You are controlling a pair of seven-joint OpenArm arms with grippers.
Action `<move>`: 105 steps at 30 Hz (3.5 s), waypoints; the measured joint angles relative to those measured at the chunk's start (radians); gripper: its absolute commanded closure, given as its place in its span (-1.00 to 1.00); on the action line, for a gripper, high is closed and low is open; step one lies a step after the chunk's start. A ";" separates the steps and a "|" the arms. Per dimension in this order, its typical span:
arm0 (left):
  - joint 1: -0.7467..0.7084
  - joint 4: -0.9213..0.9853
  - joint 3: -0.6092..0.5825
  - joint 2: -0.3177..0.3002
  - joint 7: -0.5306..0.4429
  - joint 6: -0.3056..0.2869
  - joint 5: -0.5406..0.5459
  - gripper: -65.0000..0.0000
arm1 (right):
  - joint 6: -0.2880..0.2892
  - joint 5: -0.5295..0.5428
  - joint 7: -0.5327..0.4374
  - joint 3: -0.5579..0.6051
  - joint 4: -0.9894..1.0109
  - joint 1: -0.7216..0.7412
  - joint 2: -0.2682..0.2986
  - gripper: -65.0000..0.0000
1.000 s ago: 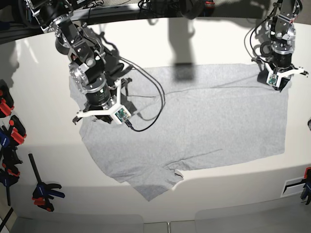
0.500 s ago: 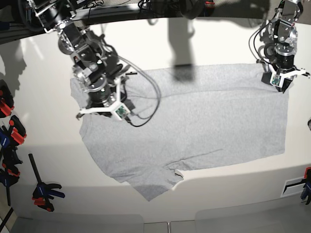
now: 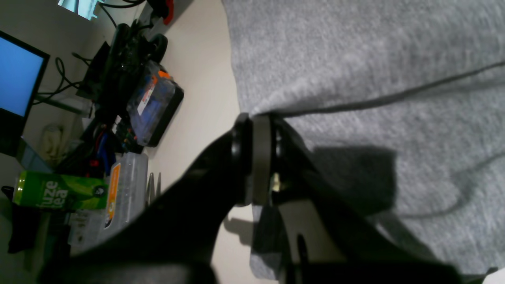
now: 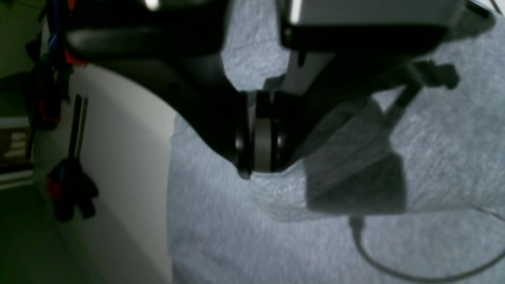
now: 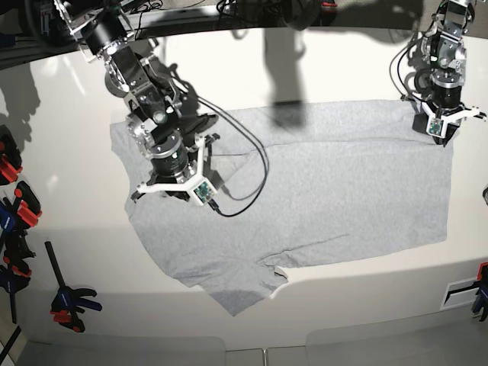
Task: Fold the T-shirt properly
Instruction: 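Move the right gripper out over the shirt body, then lower the right gripper onto the middle of the shirt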
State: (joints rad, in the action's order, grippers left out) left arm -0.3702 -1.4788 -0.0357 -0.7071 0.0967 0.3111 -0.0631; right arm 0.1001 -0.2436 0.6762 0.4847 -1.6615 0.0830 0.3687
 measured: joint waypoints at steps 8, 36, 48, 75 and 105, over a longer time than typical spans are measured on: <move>0.010 0.000 0.000 0.000 0.000 0.000 0.000 1.00 | -0.008 0.000 -0.003 0.000 0.039 0.000 0.000 1.00; 0.014 0.000 0.000 0.000 0.000 0.000 -0.001 1.00 | -0.142 -0.044 -0.010 -0.002 0.039 0.080 -0.100 0.09; 0.113 0.026 0.000 -0.001 0.031 0.000 0.023 0.31 | -0.119 -0.049 0.048 -0.002 0.039 0.080 -0.100 0.09; 0.127 0.026 0.000 0.000 0.113 0.000 0.126 0.31 | 0.600 0.349 0.264 0.362 0.252 0.300 -0.183 0.11; 0.127 0.026 0.000 0.000 0.105 0.000 0.126 0.31 | 0.600 0.396 0.218 0.378 0.550 0.465 -0.275 0.11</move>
State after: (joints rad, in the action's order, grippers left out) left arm -0.2428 -1.4525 -0.0357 -0.7071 0.2016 0.3111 0.0624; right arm 0.7002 0.1520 0.8944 0.8631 -1.1110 0.5484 0.0933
